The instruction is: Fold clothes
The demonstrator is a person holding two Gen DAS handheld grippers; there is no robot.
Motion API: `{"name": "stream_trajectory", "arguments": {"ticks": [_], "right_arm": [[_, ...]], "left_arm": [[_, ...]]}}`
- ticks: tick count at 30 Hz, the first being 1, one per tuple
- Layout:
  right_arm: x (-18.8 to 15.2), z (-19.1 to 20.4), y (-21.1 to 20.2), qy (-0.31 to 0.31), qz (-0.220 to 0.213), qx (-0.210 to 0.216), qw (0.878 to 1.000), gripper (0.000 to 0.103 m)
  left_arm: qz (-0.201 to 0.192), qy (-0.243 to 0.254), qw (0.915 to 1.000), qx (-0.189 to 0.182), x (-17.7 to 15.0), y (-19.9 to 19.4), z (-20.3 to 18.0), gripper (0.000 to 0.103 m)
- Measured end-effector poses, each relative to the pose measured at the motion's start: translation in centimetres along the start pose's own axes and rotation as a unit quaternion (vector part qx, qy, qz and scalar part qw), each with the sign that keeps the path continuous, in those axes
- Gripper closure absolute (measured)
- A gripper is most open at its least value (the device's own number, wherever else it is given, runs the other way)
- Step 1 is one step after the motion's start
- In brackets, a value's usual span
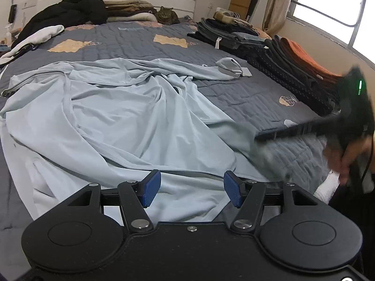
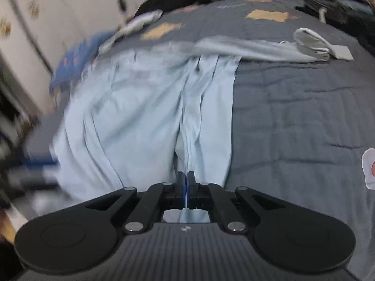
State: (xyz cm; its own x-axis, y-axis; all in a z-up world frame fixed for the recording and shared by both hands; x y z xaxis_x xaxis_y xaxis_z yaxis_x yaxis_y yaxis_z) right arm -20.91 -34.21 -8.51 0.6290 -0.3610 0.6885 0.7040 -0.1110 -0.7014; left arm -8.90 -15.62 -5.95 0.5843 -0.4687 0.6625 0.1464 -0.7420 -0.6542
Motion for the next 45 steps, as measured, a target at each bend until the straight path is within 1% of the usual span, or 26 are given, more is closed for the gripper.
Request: {"name": "stream_trajectory", "arguments": {"ticks": [2,4,7,10,12,15,17,19,21,22,23,24,25,26,27,28,30,32,34,36,37,39,41,43,44,45], "right_arm": [[2.8,-0.6,-1.7,0.029,-0.036,0.014,0.999,0.102],[6.0,-0.7,-3.6,0.043,-0.076,0.026,0.996,0.102],[11.2,0.6,-6.0,0.029,-0.124,0.039,0.991,0.102],[14.4,3.6,-5.6,-0.006,-0.12,0.067,0.99,0.102],[14.8,6.2,-3.3,-0.03,-0.084,0.082,0.993,0.102],[12.6,9.7,2.3,-0.058,0.013,0.118,0.991,0.1],[10.8,10.6,5.0,-0.056,0.049,0.133,0.988,0.099],[9.9,10.5,5.6,-0.035,0.06,0.139,0.988,0.098],[10.1,9.7,4.1,-0.021,0.035,0.149,0.988,0.097],[10.3,9.2,3.2,-0.019,0.02,0.15,0.988,0.092],[10.6,8.3,2.0,-0.035,0.002,0.131,0.991,0.084],[10.8,7.4,0.9,-0.051,-0.017,0.11,0.992,0.078],[11.1,6.5,-0.3,-0.068,-0.035,0.09,0.993,0.064],[10.9,5.5,-1.0,-0.098,-0.047,0.054,0.993,0.057],[10.3,4.8,-1.3,-0.138,-0.049,0.013,0.989,0.056],[9.4,4.2,-1.0,-0.174,-0.041,-0.016,0.984,0.056],[7.0,3.4,0.6,-0.234,0.002,-0.041,0.971,0.056],[4.3,3.3,2.4,-0.291,0.032,-0.047,0.955,0.056],[2.1,3.9,3.7,-0.36,0.041,-0.051,0.931,0.056],[0.7,4.6,4.2,-0.406,0.042,-0.048,0.912,0.057],[0.6,4.8,4.3,-0.405,0.038,-0.038,0.913,0.057],[0.7,4.7,4.2,-0.388,0.026,-0.011,0.921,0.056],[0.5,5.2,4.4,-0.407,0.019,-0.005,0.913,0.056],[0.0,5.7,5.1,-0.447,0.018,-0.021,0.894,0.056],[-0.1,5.8,5.7,-0.46,0.019,-0.025,0.887,0.056],[-0.3,5.7,5.8,-0.467,0.02,-0.026,0.883,0.056]], "left_arm": [[-0.001,0.001,1.0,-0.001,0.1,-0.2,-0.1,0.044],[0.0,0.003,1.0,-0.003,0.1,-0.2,-0.2,0.044],[-0.002,0.002,1.0,-0.004,0.3,-0.2,0.0,0.044],[-0.007,-0.004,1.0,-0.004,0.5,-0.3,0.4,0.044],[-0.009,-0.009,0.9999,0.001,0.7,-0.4,0.9,0.044],[-0.013,-0.014,0.9998,0.008,0.9,-0.5,1.3,0.041],[-0.014,-0.016,0.9998,0.006,1.0,-0.5,1.4,0.039],[-0.016,-0.019,0.9997,0.004,1.1,-0.4,1.5,0.039],[-0.017,-0.021,0.9996,0.002,1.2,-0.4,1.6,0.039],[-0.017,-0.021,0.9996,0.003,1.3,-0.2,1.5,0.039],[-0.016,-0.02,0.9997,0.005,1.3,0.1,1.5,0.039],[-0.013,-0.02,0.9997,0.007,1.3,0.5,1.4,0.039],[-0.01,-0.019,0.9997,0.007,1.3,0.8,1.3,0.039],[-0.008,-0.018,0.9998,0.007,1.2,1.0,1.2,0.039],[-0.006,-0.017,0.9998,0.007,1.2,1.1,1.1,0.039],[-0.005,-0.016,0.9998,0.008,1.2,1.2,1.0,0.039],[-0.003,-0.015,0.9998,0.01,1.1,1.4,1.0,0.039],[-0.004,-0.015,0.9998,0.012,1.1,1.3,1.0,0.039],[-0.005,-0.016,0.9998,0.014,1.1,1.3,1.0,0.039],[-0.006,-0.017,0.9997,0.014,1.2,1.3,1.0,0.039],[-0.006,-0.018,0.9997,0.014,1.2,1.3,1.0,0.039],[-0.002,-0.015,0.9998,0.016,1.2,1.6,0.9,0.039],[0.002,-0.012,0.9998,0.017,1.2,2.0,0.7,0.039],[0.005,-0.007,0.9998,0.015,1.1,2.3,0.4,0.039],[0.006,-0.004,0.9999,0.015,1.0,2.4,0.2,0.039],[0.007,-0.003,0.9999,0.014,1.0,2.5,0.1,0.039]]}}
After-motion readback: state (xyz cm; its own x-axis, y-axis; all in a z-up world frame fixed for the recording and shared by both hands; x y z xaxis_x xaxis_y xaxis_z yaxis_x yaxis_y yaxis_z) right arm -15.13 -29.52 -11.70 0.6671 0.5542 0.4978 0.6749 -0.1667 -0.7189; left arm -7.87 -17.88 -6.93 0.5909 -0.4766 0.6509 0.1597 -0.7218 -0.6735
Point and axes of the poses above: each gripper's, at about its wrist camera, not at the fingertips, and y roughly the way its jaws point, z to its left, x to its top, the point moved 5 cm from there along y, roughly the way its jaws point, and after that the axes turned 13 degrees about -y, right-handed, at the moved point
